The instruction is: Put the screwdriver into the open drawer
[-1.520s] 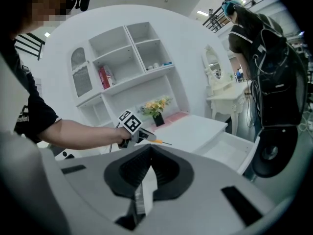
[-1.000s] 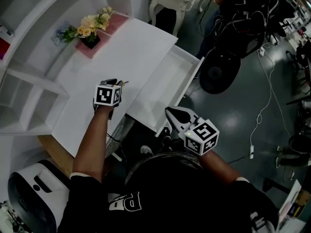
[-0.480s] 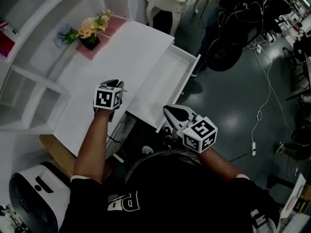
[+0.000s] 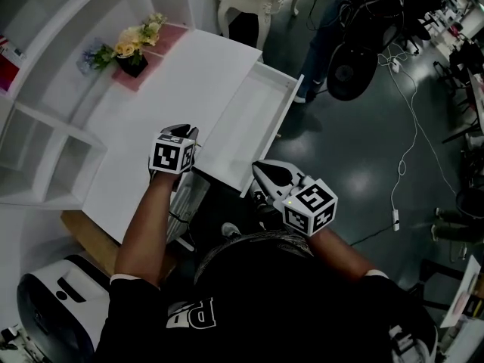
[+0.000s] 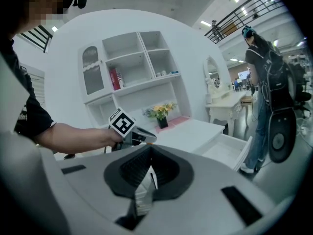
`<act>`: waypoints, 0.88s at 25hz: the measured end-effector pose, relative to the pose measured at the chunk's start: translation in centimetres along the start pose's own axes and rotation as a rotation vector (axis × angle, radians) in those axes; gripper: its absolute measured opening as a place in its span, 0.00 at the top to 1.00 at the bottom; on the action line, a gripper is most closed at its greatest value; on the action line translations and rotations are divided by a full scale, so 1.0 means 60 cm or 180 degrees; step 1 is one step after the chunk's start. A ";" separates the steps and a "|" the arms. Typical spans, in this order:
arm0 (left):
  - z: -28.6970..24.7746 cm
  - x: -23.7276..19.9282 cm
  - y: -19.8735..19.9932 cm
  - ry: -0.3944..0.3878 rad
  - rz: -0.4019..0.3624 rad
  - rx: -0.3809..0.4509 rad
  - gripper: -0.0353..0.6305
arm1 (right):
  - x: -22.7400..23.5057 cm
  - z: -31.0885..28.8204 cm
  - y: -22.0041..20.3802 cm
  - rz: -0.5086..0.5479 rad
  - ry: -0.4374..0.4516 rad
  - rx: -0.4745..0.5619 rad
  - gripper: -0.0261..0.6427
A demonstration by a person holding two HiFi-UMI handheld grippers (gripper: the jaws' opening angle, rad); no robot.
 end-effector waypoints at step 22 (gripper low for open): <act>-0.026 0.145 0.017 0.0153 0.0259 0.0032 0.83 | 0.128 -0.011 0.057 0.0184 0.0492 -0.0276 0.94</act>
Point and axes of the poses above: the fingertips, and each gripper's own axes: z backward along the fingers, x to its right, y out of its top, the point moved 7 cm from there along z, backward along the fingers, and after that the axes turned 9 degrees about -z, right-handed, at the moved point
